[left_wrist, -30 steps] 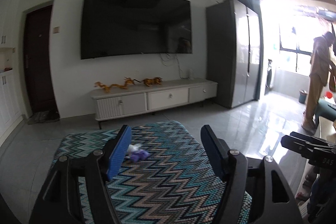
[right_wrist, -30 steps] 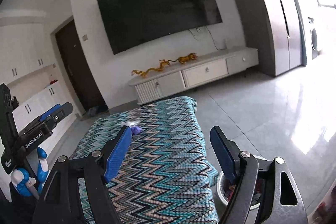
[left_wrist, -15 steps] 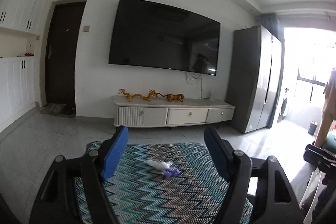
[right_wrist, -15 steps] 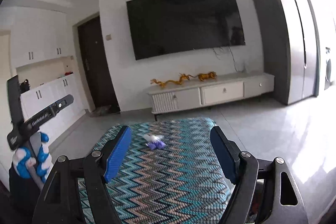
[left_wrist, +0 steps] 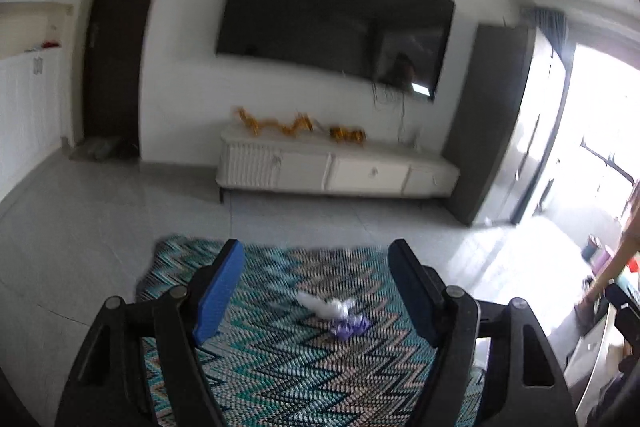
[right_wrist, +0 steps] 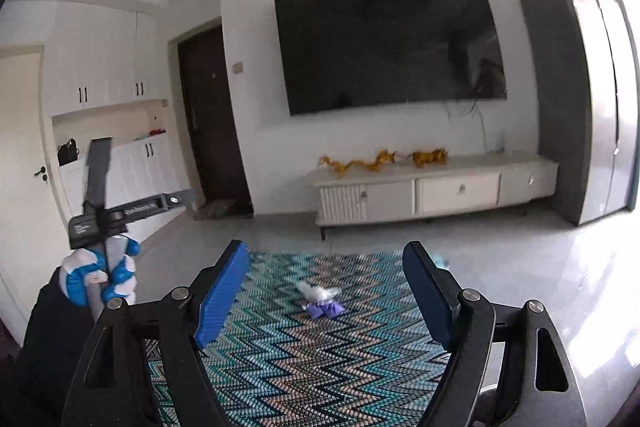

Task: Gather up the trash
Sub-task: 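Return both open tools to the last bags on the blanket, then grasp the clear plastic bag with the left gripper while the right grasps the purple bag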

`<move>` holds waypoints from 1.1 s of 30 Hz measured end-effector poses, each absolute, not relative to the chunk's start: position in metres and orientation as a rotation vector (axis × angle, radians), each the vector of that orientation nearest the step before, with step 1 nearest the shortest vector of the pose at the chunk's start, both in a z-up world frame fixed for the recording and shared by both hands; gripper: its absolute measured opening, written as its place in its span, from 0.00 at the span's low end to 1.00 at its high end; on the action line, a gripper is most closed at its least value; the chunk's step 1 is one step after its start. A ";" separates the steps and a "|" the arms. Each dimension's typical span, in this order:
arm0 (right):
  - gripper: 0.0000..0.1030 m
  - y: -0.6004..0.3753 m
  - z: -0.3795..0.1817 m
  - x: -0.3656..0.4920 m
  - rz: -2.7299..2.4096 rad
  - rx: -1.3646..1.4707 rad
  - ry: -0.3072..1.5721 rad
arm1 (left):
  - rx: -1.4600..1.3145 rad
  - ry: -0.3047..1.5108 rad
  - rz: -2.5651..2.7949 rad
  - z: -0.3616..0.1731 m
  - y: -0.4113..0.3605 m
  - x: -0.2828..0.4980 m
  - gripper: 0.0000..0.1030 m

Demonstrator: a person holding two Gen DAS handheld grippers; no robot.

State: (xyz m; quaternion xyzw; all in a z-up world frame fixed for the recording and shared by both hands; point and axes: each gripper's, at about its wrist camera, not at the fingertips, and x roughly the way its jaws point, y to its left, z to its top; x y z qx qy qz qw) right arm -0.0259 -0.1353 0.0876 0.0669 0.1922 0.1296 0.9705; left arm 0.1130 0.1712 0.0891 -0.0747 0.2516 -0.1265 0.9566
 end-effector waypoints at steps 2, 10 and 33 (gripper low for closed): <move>0.77 -0.133 0.068 -0.002 0.271 0.136 0.438 | -0.123 0.572 -0.292 0.062 0.156 0.138 0.71; 0.77 -0.127 -0.017 0.091 0.311 0.113 0.629 | -0.124 0.841 -0.329 -0.052 0.104 0.233 0.71; 0.81 -0.057 -0.148 0.233 0.540 0.051 0.851 | -0.339 0.988 -0.434 -0.150 0.100 0.315 0.22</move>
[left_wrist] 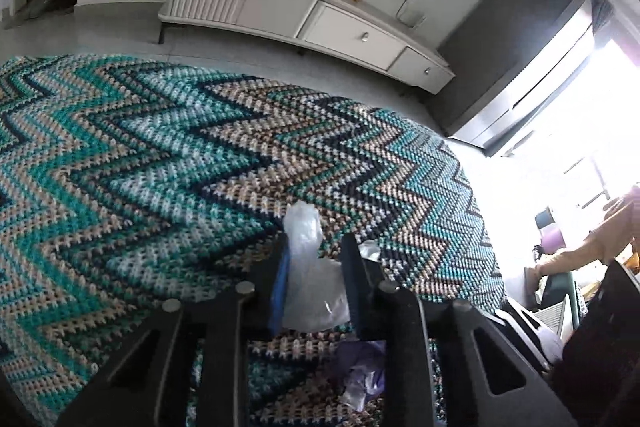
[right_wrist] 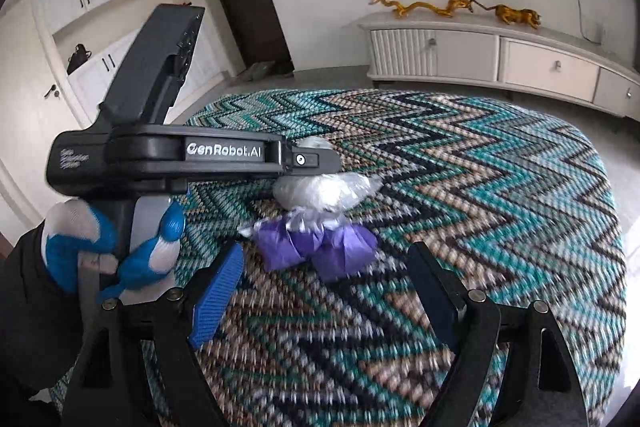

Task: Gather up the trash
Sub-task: 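Grasp the clear plastic bag with the left gripper while the right grasps the purple bag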

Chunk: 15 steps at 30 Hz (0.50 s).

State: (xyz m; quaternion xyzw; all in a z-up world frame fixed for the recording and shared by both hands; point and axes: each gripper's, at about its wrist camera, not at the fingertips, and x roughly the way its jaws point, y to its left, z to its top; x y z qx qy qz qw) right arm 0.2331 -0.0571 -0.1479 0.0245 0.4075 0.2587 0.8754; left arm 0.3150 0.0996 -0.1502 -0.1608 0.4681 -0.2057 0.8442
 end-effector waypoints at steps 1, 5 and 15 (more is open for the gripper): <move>0.81 -0.054 -0.150 0.238 0.550 0.044 0.860 | -0.341 0.985 -0.437 -0.151 0.099 0.315 0.21; 0.81 -0.043 -0.157 0.249 0.562 0.027 0.891 | -0.375 0.983 -0.443 -0.152 0.100 0.317 0.20; 0.45 -0.045 -0.155 0.230 0.555 -0.011 0.892 | -0.378 0.968 -0.450 -0.139 0.109 0.297 0.09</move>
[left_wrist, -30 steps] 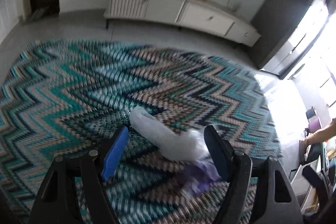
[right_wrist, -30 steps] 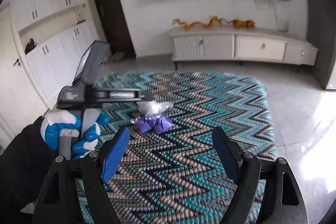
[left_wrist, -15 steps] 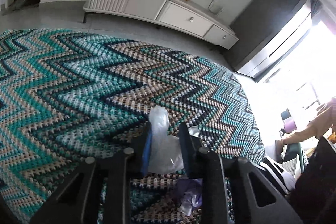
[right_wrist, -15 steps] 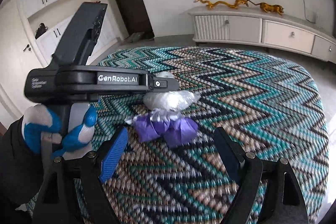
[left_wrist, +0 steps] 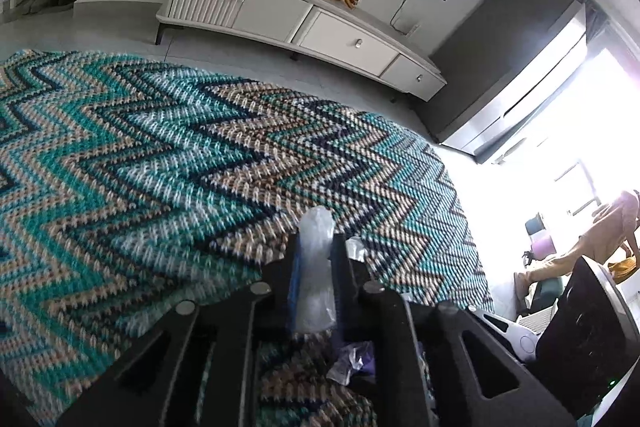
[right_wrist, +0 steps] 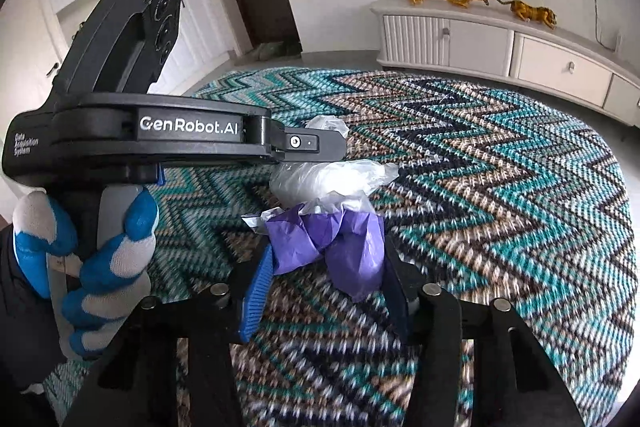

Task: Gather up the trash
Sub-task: 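Grasp the clear plastic bag with the left gripper while the right grasps the purple bag, then carry both bags over the trash bin and open both grippers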

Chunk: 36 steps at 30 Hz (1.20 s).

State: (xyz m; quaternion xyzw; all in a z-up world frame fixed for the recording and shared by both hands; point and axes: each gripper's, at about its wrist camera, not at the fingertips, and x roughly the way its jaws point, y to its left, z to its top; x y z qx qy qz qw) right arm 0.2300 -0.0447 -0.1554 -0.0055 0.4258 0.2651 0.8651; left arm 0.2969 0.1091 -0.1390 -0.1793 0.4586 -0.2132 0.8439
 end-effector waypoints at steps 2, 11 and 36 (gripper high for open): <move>0.37 -0.049 -0.151 0.219 0.554 -0.004 0.884 | -0.378 0.961 -0.449 -0.134 0.112 0.288 0.09; 0.13 -0.073 -0.137 0.161 0.528 0.064 0.878 | -0.357 0.902 -0.459 -0.104 0.124 0.233 0.07; 0.28 -0.069 -0.139 0.187 0.425 0.199 0.870 | -0.265 0.753 -0.305 -0.080 0.153 0.177 0.07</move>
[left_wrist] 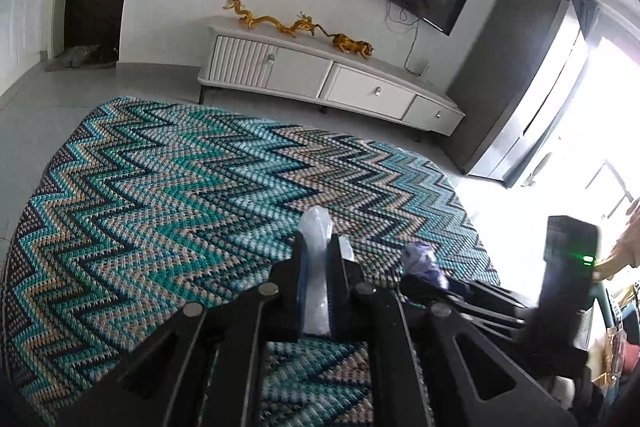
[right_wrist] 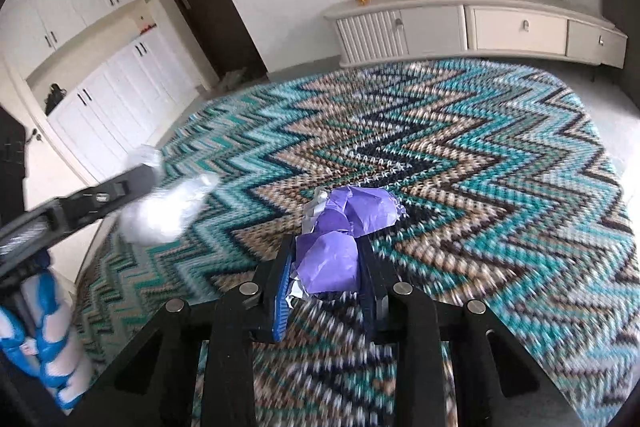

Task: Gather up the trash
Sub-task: 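Carry both bags over the trash bin and open both grippers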

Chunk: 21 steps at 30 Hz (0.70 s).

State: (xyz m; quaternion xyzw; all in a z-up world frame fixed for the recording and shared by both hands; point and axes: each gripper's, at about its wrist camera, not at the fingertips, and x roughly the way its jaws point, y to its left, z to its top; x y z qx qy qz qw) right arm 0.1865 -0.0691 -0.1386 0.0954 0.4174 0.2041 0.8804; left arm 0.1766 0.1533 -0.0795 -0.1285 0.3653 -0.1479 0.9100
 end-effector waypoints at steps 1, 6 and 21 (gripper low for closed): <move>0.28 -0.071 -0.134 0.178 0.428 0.198 0.859 | -0.259 0.748 -0.310 -0.078 0.151 0.173 0.07; 0.28 -0.090 -0.104 0.124 0.436 0.211 0.800 | -0.236 0.720 -0.370 -0.062 0.132 0.143 0.07; 0.28 -0.166 -0.041 -0.032 0.288 0.213 0.653 | 0.000 0.585 -0.463 -0.009 0.056 0.022 0.07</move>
